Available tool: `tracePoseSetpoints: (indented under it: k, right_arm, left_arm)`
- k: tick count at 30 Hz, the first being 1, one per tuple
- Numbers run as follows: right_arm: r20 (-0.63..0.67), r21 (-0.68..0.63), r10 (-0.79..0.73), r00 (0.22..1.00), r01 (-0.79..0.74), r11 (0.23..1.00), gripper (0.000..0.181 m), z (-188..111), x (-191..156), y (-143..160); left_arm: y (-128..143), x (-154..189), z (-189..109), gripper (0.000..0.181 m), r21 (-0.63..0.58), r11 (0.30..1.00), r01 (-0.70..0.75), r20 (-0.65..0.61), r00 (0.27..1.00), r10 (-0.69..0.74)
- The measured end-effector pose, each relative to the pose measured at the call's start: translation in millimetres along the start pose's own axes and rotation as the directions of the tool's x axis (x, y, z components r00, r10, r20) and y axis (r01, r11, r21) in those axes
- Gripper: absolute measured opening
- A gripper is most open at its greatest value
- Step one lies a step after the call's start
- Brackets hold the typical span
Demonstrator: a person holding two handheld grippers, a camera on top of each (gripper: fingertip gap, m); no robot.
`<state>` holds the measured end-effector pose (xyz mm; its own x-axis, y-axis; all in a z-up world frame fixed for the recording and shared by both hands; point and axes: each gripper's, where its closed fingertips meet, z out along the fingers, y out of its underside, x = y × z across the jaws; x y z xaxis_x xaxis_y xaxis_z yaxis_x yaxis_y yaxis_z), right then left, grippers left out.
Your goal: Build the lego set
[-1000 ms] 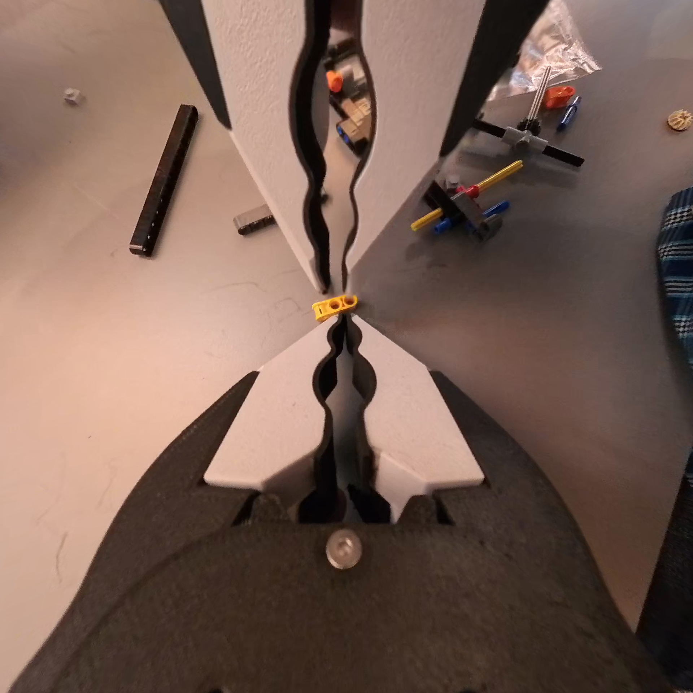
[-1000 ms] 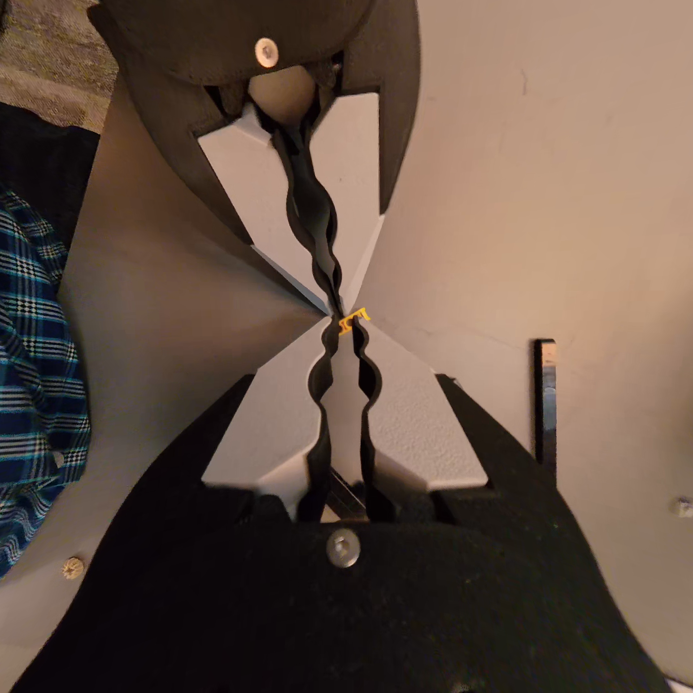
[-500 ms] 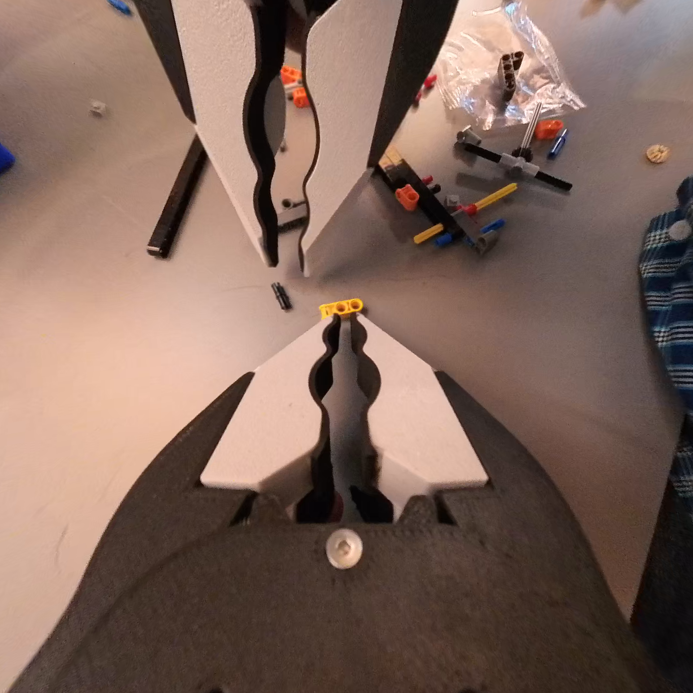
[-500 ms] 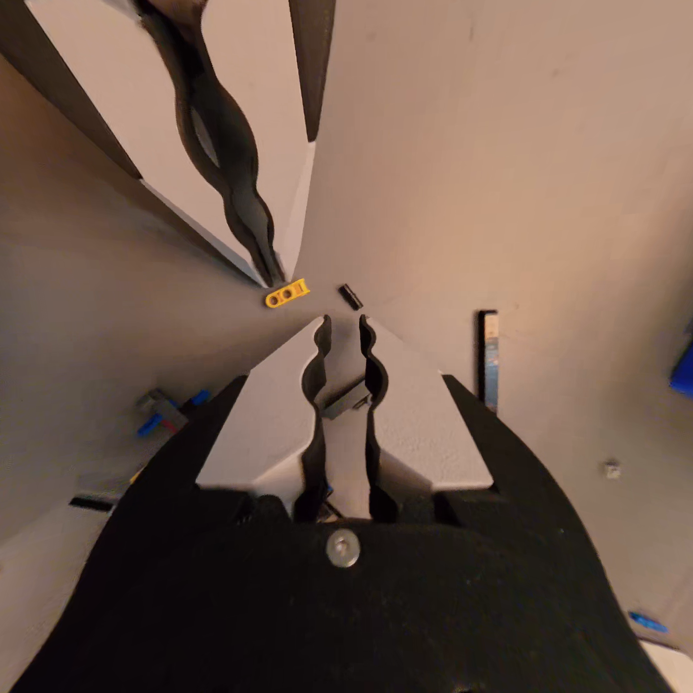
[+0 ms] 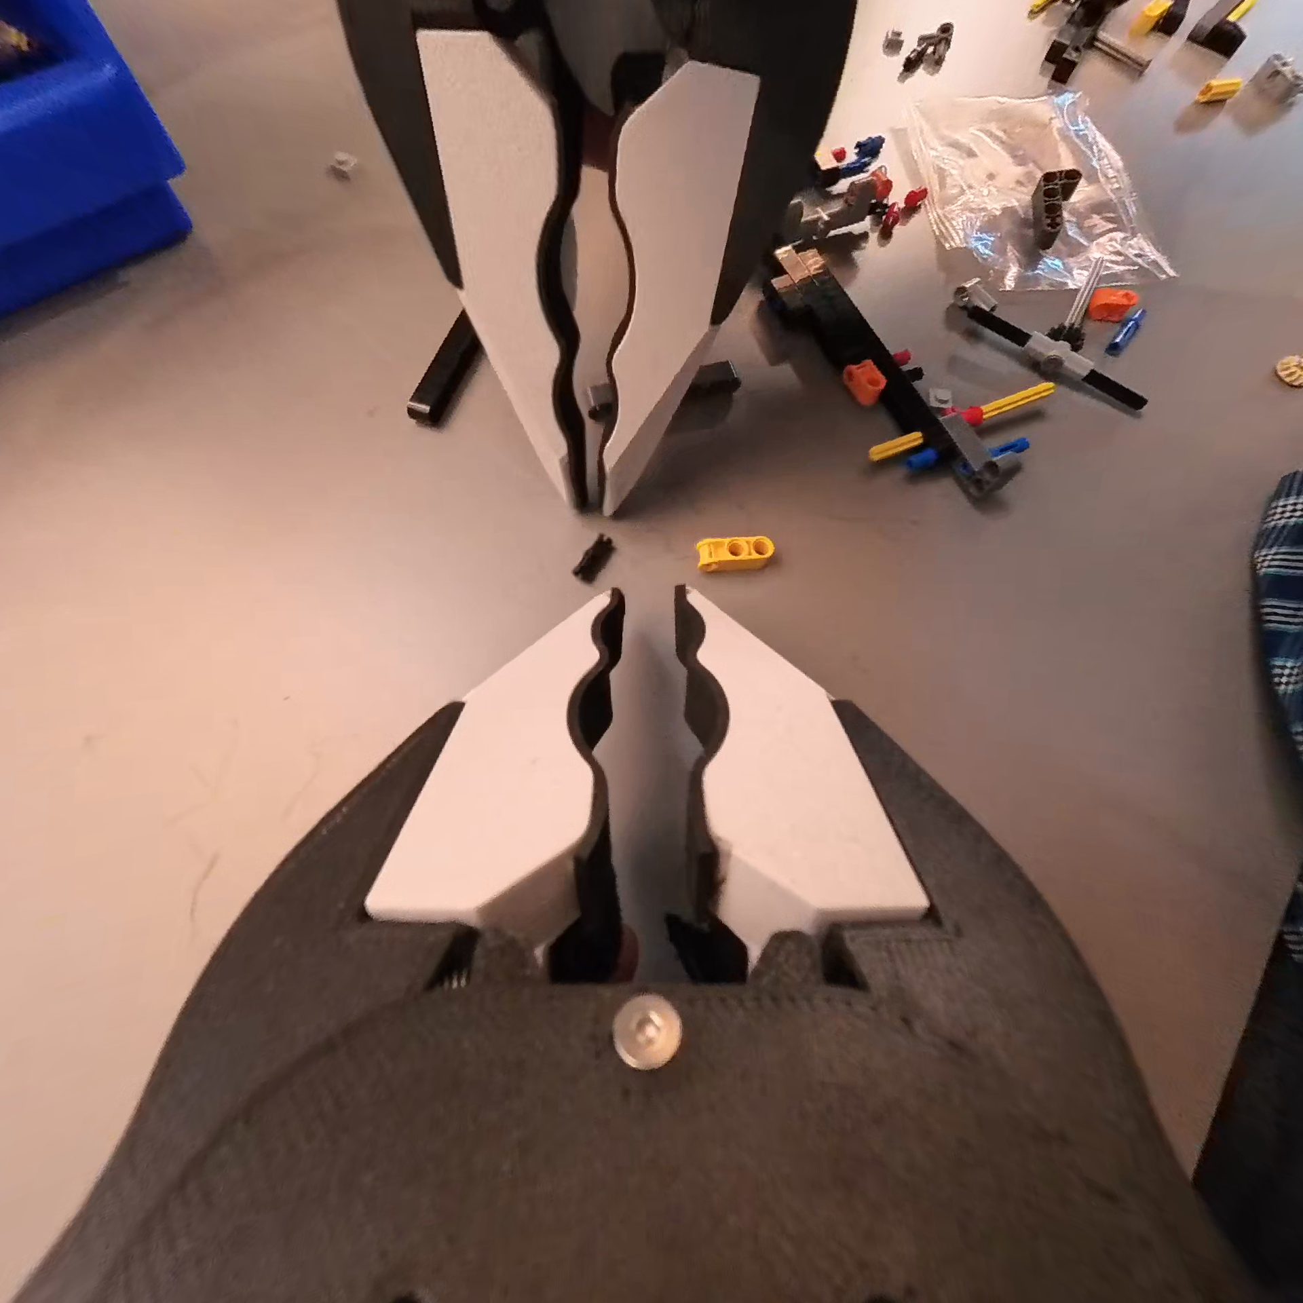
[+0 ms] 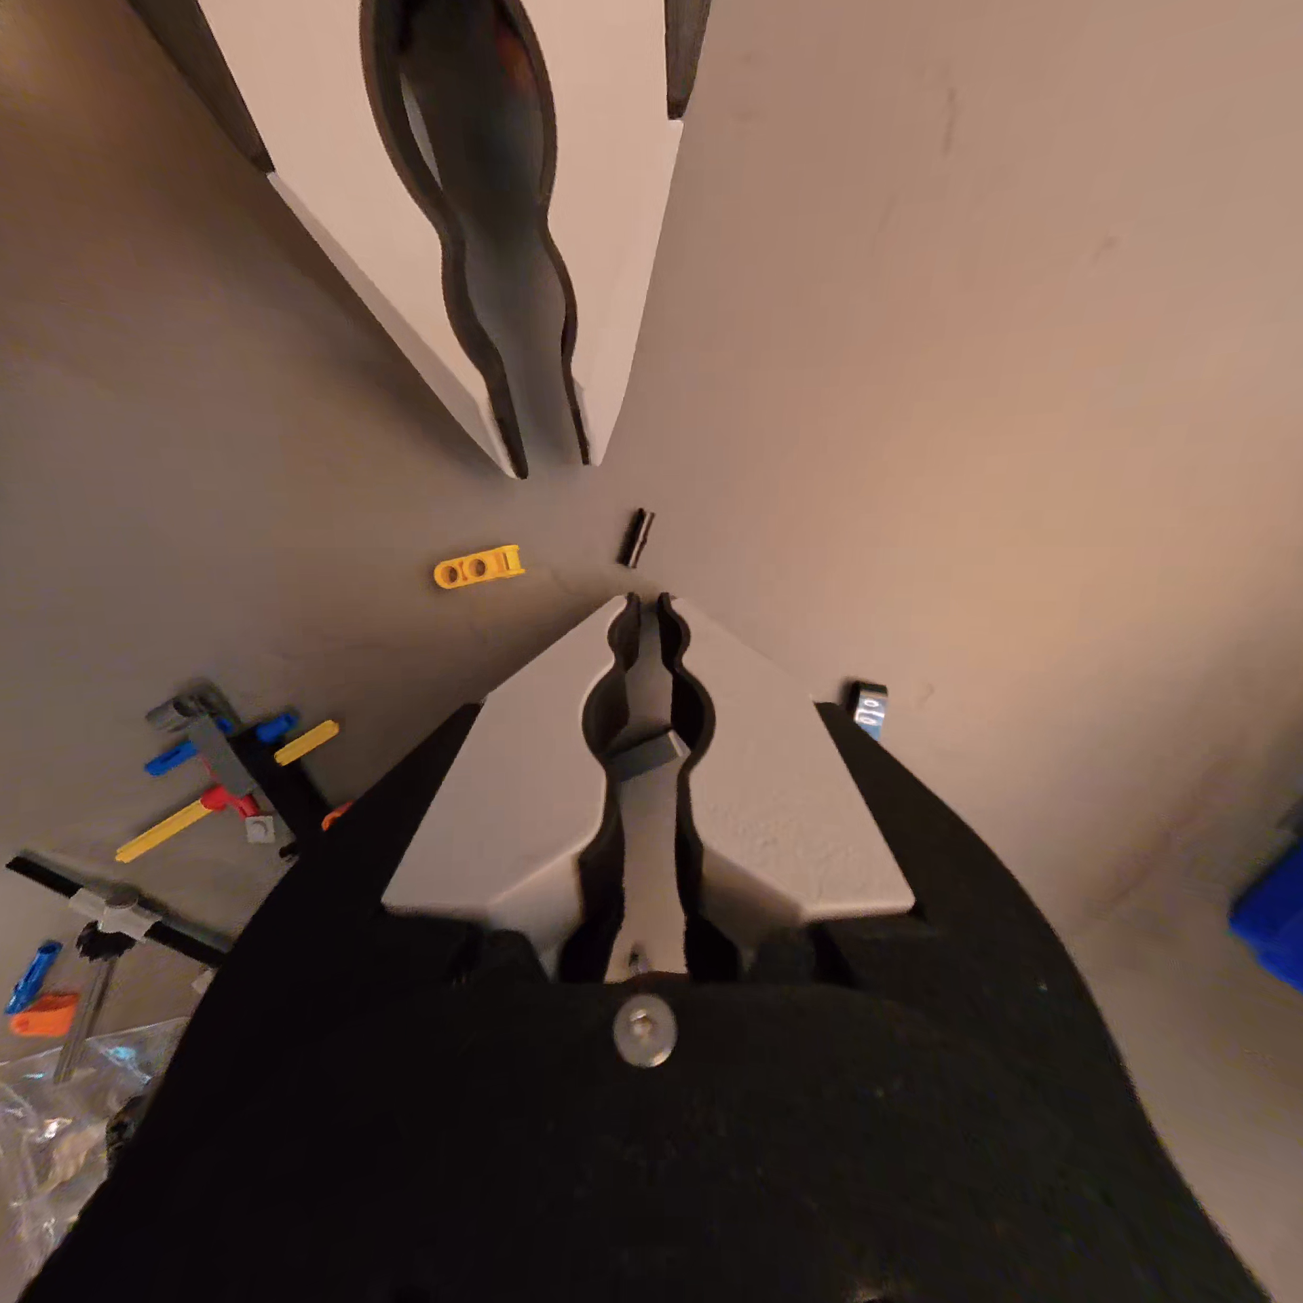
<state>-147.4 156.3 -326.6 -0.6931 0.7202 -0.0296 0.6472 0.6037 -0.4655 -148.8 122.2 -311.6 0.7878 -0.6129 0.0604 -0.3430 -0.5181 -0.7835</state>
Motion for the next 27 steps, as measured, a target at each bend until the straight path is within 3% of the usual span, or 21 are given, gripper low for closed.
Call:
tracePoseSetpoints:
  k: [6,16,21,27]
  right_arm:
    - [0.006,0.029,0.059,0.998,-0.059,0.998,0.016,1.7,-4.5,-7.1]
    - [-0.064,0.056,0.273,0.960,-0.270,0.961,0.012,7.0,-4.8,-14.8]
    - [-0.100,0.047,0.248,0.964,-0.244,0.969,0.001,7.0,-2.5,-13.1]
    - [-0.110,0.052,0.215,0.971,-0.210,0.976,0.001,5.8,-2.3,-11.1]
  left_arm:
    - [4.3,-6.5,3.8,0.013,-0.039,0.999,0.005,0.022,1.000,-0.004]
    - [6.5,-7.8,6.3,0.012,-0.059,0.998,0.003,0.031,1.000,-0.001]
    - [6.3,-8.3,6.1,0.012,-0.056,0.998,0.004,0.033,0.999,-0.003]
    - [5.6,-9.6,5.6,0.012,-0.050,0.999,0.013,0.036,0.999,-0.011]
